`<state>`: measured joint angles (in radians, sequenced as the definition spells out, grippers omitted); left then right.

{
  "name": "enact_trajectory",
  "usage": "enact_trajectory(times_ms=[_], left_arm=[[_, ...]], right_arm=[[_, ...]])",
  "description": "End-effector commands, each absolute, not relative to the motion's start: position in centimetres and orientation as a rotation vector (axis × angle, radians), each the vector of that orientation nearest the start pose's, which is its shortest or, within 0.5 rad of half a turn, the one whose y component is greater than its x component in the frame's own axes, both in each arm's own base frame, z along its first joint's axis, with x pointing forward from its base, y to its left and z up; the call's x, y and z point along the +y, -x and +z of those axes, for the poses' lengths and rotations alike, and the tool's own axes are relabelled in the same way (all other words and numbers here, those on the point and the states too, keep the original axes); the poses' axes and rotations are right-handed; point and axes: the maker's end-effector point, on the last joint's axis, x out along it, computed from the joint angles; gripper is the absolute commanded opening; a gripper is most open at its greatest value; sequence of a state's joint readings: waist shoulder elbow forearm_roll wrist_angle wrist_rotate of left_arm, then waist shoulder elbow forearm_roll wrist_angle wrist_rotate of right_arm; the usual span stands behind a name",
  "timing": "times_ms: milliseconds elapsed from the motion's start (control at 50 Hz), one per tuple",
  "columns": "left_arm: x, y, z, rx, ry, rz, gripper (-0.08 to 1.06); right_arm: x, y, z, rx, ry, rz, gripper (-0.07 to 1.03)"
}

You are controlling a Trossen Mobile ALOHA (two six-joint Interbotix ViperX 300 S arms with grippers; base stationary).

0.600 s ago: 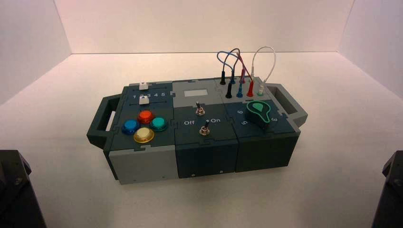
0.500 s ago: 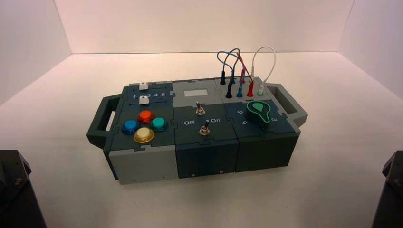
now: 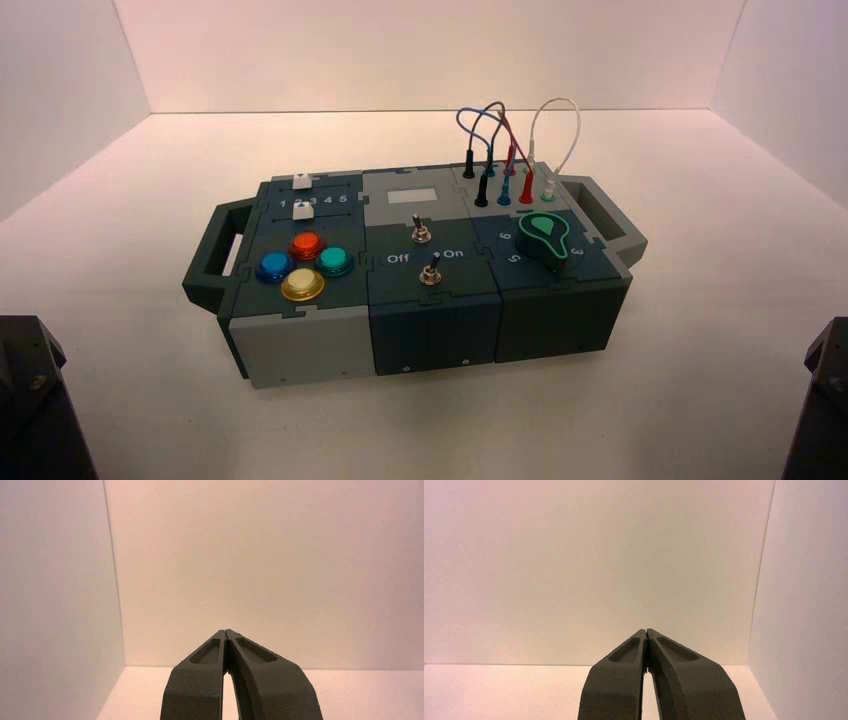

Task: Pull the red wire.

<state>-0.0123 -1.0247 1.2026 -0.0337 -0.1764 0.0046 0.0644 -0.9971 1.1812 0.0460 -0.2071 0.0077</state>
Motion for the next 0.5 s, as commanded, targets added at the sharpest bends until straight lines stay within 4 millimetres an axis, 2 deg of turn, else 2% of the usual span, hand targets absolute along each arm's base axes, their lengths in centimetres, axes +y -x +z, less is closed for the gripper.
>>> enact_trajectory(times_ms=[20, 340, 500], left_arm=[[-0.5, -25.1, 28.9, 0.013, 0.026, -0.020, -0.03], [-4.6, -25.5, 26.2, 0.248, 0.003, -0.176, -0.03], [-7.5, -25.1, 24.6, 0.377, -0.028, -0.286, -0.03]], right_arm=[[1.9, -25.5, 29.6, -0.012, -0.081, 0.070, -0.03], [4.0, -25.8, 28.1, 0.182, -0.126, 0.143, -0.03], [4.6, -25.9, 26.3, 0.340, -0.164, 0.156, -0.03]])
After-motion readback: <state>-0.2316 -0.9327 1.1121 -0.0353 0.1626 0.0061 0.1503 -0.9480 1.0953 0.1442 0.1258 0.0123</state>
